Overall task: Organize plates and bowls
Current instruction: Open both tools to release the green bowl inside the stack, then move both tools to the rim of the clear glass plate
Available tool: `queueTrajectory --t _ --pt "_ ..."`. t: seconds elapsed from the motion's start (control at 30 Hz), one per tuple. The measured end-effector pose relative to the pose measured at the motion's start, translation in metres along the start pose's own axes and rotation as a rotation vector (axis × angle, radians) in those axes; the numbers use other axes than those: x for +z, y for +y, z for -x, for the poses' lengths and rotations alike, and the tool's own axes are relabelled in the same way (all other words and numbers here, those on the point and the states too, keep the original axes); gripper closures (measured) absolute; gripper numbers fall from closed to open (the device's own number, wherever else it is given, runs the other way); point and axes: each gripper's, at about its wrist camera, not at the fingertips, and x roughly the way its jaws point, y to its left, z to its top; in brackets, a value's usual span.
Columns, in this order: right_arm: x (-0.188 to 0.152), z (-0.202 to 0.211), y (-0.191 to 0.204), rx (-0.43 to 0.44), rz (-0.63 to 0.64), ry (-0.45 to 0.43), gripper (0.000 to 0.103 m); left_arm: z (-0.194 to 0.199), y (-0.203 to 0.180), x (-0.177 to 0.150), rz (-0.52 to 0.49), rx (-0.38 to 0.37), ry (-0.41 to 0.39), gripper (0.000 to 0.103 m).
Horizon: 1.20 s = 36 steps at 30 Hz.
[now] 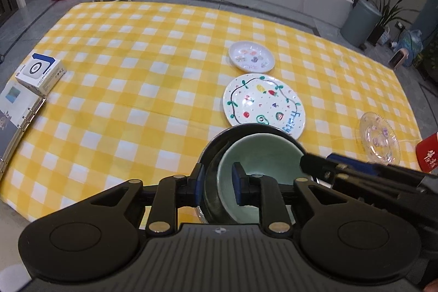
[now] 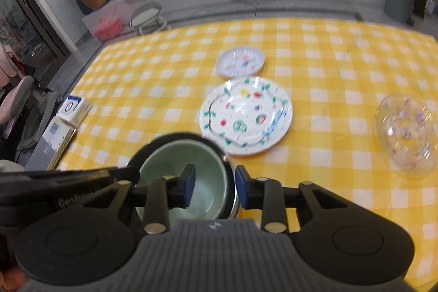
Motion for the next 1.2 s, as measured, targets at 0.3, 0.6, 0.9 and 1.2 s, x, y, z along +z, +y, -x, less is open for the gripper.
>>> queueTrajectory --t 0.3,0.6,0.9,1.2 --pt "-0.007 0.025 -0.021 -0.04 0.015 -0.109 0.069 0.014 -0.017 -0.017 0.007 -0.044 -0.104 0.071" --pt "-0.027 0.034 -0.072 -0.07 -0.018 -0.134 0.066 0.018 -0.069 -0.025 -0.047 -0.172 -0.17 0.069" --pt "-0.044 0.025 -0.134 -0.145 0.021 -0.154 0.06 -0.008 -0.131 -0.04 -0.094 -0.226 -0.165 0.068" --pt "-0.047 0.01 -0.195 -0.159 -0.005 -0.21 0.054 -0.051 -0.166 -0.043 -0.047 -0.284 -0.175 0.066"
